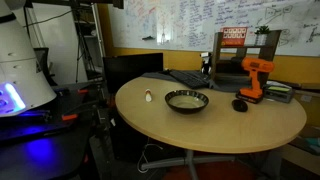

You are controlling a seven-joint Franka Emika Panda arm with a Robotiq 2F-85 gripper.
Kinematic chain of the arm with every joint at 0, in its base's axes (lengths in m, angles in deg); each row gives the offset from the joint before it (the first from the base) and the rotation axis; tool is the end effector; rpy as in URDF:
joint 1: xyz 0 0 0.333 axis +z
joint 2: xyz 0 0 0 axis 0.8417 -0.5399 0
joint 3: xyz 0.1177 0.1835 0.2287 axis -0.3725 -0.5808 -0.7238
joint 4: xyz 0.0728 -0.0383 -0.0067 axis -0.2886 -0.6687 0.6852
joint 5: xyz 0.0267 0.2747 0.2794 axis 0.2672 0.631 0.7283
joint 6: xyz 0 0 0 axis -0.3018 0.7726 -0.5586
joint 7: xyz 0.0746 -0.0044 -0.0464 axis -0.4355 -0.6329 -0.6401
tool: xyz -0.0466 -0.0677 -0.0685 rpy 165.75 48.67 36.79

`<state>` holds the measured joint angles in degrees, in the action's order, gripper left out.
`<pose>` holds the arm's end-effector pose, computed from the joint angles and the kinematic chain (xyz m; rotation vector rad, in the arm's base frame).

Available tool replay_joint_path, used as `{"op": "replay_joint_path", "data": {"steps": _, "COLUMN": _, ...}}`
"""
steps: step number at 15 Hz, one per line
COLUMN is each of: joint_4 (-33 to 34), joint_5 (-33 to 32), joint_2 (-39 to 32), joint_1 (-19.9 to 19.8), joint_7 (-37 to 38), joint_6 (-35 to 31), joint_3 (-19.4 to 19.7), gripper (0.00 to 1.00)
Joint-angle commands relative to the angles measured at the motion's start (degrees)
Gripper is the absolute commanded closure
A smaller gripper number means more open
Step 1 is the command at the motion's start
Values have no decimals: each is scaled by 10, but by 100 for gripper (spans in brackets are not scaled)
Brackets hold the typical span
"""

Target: Put the paper glue in the bowl

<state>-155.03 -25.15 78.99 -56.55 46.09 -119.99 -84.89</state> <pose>0.3504 0.0283 0.4526 -2.9734 0.3479 0.1282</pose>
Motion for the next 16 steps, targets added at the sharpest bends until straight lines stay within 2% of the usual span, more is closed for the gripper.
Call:
{"op": "replay_joint_path", "data": {"steps": 1, "joint_4": 1, "joint_5": 3, "joint_2": 0, "joint_1": -6, "joint_7": -3, "joint_6": 2, "joint_3": -5, "gripper": 0}}
{"op": "replay_joint_path", "data": {"steps": 6, "joint_4": 1, "joint_5": 3, "joint_2": 0, "joint_1": -6, "joint_7": -3, "joint_6": 2, "joint_3": -5, "gripper": 0}}
{"op": "replay_joint_path", "data": {"steps": 9, "joint_4": -13, "joint_5": 3, "joint_2": -19, "joint_1": -21, "joint_7": 128, "joint_6": -37, "joint_3": -60, "gripper": 0}}
{"op": "replay_joint_path", "data": {"steps": 11, "joint_4": -23, "joint_5": 19, "joint_2": -53, "joint_1": -14, "joint_7": 213, "joint_6": -79, "joint_3": -99, "gripper": 0}}
{"op": "replay_joint_path", "data": {"steps": 14, "joint_4": -40, "joint_5": 41, "joint_2": -127, "joint_1": -8, "joint_7": 335, "joint_6": -168, "joint_3": -153, "gripper": 0}}
{"op": "replay_joint_path", "data": {"steps": 16, "joint_4": -47, "joint_5": 47, "joint_2": -187, "joint_1": -3, "joint_7": 403, "joint_6": -241, "joint_3": -169, "gripper": 0}}
